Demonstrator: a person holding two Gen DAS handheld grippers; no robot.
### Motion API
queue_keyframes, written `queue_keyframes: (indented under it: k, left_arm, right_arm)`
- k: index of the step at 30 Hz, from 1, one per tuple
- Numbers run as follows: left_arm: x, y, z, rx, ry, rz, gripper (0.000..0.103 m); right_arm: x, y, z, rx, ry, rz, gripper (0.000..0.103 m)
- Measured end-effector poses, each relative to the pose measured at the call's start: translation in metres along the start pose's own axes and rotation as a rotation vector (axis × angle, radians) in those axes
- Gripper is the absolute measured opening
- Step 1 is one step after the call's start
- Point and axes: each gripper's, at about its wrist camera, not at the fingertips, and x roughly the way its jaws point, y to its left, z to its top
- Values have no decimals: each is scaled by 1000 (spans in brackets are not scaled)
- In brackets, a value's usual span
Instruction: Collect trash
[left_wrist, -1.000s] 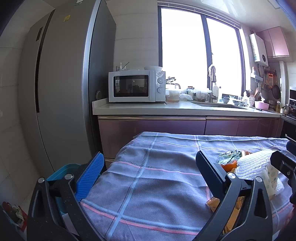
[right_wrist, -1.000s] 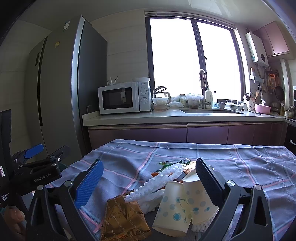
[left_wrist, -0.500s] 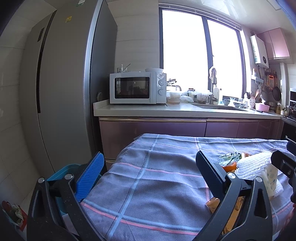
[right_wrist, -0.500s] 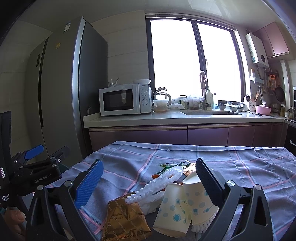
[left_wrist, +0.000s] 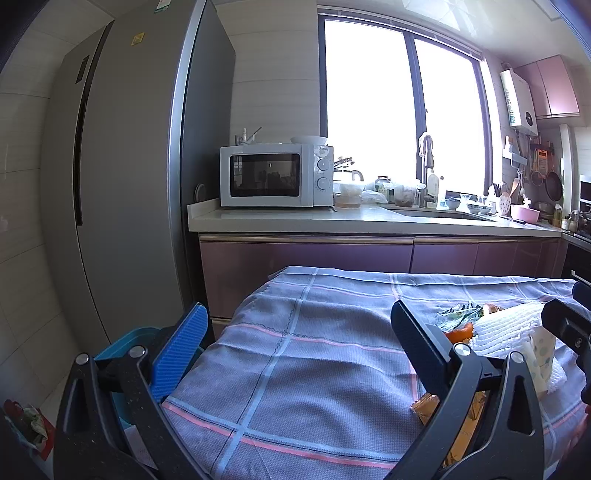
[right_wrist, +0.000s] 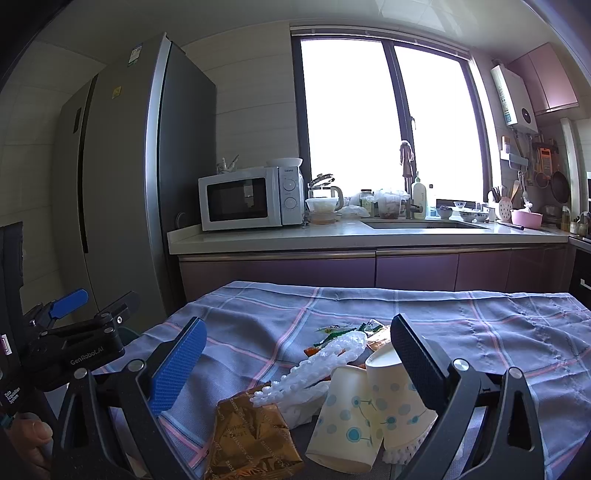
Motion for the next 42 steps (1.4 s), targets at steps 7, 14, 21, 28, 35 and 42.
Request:
queue_keyframes:
  k: [7, 14, 21, 28, 35, 42]
  left_arm:
    - [0, 0, 1, 0, 2, 1, 98]
    - [0, 0, 1, 0, 3, 2, 98]
    - [-1, -1, 0, 1, 7, 1, 98]
    - [1, -3, -2, 4, 19, -8, 98]
    - [4, -10, -7, 29, 50, -52, 98]
    - [6, -29, -14, 89, 82, -146, 98]
  right_arm:
    - [1, -1, 0, 4, 5, 4, 96]
    - [2, -2, -1, 6, 8, 8, 96]
    - [2, -2, -1, 10, 12, 12, 96]
    - [4, -5, 0, 18, 19, 17, 96]
    - [7, -13, -2, 31, 35, -6, 96]
    - [12, -39, -7, 82, 71, -47, 96]
